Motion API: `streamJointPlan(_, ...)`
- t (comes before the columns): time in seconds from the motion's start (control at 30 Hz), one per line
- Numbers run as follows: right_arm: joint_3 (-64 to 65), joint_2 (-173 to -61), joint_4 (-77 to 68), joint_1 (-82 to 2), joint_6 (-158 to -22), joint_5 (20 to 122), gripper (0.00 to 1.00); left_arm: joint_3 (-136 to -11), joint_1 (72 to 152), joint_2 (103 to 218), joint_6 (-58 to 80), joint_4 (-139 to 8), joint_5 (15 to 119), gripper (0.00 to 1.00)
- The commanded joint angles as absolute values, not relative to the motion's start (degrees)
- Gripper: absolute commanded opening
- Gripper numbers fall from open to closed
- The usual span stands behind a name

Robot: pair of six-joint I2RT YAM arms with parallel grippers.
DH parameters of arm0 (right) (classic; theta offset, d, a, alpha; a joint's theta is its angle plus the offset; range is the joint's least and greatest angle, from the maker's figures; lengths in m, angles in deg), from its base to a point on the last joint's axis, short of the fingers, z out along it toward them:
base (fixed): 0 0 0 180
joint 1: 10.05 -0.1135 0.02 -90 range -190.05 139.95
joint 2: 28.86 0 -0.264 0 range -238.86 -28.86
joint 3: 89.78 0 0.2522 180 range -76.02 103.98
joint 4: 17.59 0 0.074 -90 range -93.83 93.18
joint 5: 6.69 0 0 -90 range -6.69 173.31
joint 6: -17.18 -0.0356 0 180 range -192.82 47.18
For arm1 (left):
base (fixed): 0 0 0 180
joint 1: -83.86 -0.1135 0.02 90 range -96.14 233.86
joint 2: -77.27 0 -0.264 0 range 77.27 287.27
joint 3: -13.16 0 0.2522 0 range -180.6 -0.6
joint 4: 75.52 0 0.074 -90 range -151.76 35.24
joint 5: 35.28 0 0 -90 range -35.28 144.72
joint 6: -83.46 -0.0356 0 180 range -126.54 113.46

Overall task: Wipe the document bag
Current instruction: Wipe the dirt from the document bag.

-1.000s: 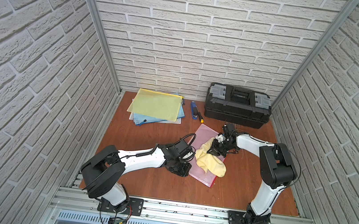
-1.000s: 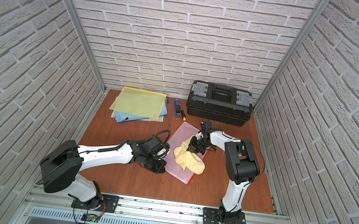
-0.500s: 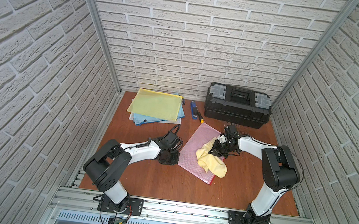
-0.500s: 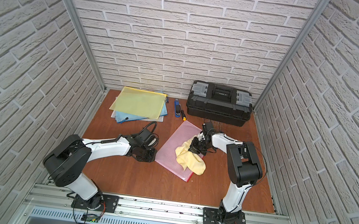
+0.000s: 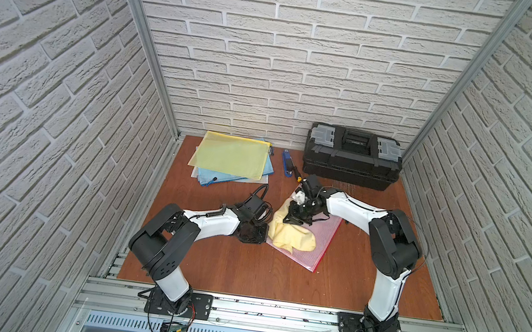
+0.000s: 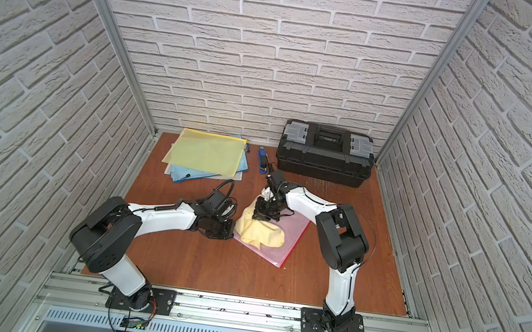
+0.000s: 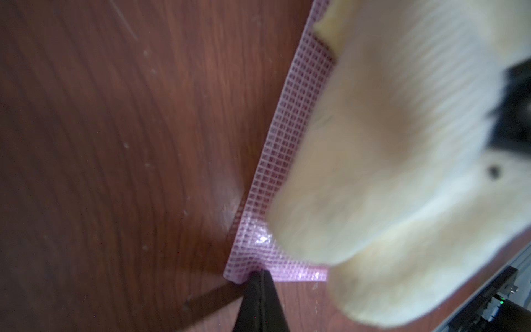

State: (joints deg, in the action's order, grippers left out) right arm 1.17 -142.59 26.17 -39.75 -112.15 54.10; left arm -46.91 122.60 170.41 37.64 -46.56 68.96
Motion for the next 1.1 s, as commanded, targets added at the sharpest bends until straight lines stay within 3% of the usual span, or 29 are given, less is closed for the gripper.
streamJointPlan(0.0, 1.69, -147.14, 24.15, -39.52, -117.28, 51.03, 0.02, -44.63, 122.71, 172.51, 38.39, -44.59, 66.7, 0.0)
streamJointPlan(0.5, 25.8, -155.39, 40.21, -22.22, -110.92, 62.83, 0.02, -41.46, 122.71, 170.62, 39.86, -46.64, 66.98, 0.0)
streamJointPlan(0.7, 22.72, -154.61, 39.8, -22.95, -110.28, 61.35, 0.02, -41.96, 122.72, 167.41, 39.87, -46.38, 65.12, 0.0)
streamJointPlan(0.87, 9.86, -149.23, 34.77, -26.36, -111.5, 60.09, 0.02, -44.98, 122.53, 162.83, 38.79, -45.73, 64.74, 0.64)
streamJointPlan(0.93, 5.9, -146.96, 33.83, -28.93, -111.82, 61.36, 0.02, -46.15, 122.37, 162.35, 38.51, -45.52, 65.52, 0.71)
streamJointPlan(1.07, -0.13, -142.62, 29.83, -32.59, -115.68, 61.74, 0.02, -47.88, 122.35, 163.89, 38.12, -44.85, 67.38, 0.69)
